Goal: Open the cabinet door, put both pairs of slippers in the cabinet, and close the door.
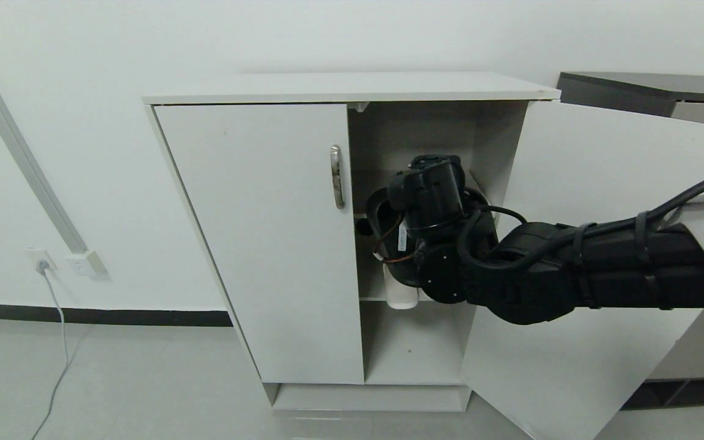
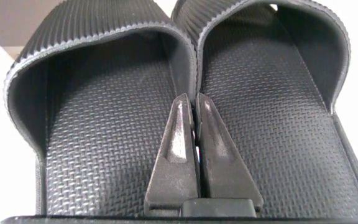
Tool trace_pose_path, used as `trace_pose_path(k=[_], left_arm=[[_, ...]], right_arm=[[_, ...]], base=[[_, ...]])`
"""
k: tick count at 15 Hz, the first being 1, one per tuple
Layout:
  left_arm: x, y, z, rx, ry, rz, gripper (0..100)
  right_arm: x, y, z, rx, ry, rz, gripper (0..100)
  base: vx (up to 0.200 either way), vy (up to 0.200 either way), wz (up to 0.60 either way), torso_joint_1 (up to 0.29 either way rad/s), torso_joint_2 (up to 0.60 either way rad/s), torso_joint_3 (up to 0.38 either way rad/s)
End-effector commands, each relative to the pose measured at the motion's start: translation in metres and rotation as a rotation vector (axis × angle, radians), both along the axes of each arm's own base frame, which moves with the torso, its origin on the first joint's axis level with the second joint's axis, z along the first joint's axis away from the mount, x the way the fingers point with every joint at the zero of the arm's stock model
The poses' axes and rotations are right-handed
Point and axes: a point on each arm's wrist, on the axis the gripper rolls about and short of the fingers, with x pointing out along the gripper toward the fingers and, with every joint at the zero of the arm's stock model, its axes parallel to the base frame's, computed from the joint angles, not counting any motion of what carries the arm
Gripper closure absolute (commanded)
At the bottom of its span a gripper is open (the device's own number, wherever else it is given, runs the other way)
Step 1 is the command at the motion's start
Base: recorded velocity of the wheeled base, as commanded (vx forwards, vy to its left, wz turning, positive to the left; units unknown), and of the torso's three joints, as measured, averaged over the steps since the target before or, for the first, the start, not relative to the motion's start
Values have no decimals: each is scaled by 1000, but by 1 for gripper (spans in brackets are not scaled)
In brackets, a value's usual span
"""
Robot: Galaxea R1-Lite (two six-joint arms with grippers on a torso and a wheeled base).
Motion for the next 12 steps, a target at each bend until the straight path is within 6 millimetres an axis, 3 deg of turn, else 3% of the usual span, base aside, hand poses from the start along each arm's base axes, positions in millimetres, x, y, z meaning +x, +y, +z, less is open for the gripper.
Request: trace_pose_path(k=[1, 8, 12], left_arm=[[0, 0, 0, 0, 0, -1, 100], [0, 0, 0, 1, 0, -1, 100], [0, 0, 0, 1, 0, -1, 100]], right_arm=[[3, 5, -7, -12, 4, -12, 100], [6, 6, -8, -43, -11, -71, 100], [6, 5, -8, -44, -10, -72, 100]], base=[[0, 0, 0, 0, 0, 0], [0, 0, 0, 0, 0, 0], [200, 0, 0, 1, 2, 4]])
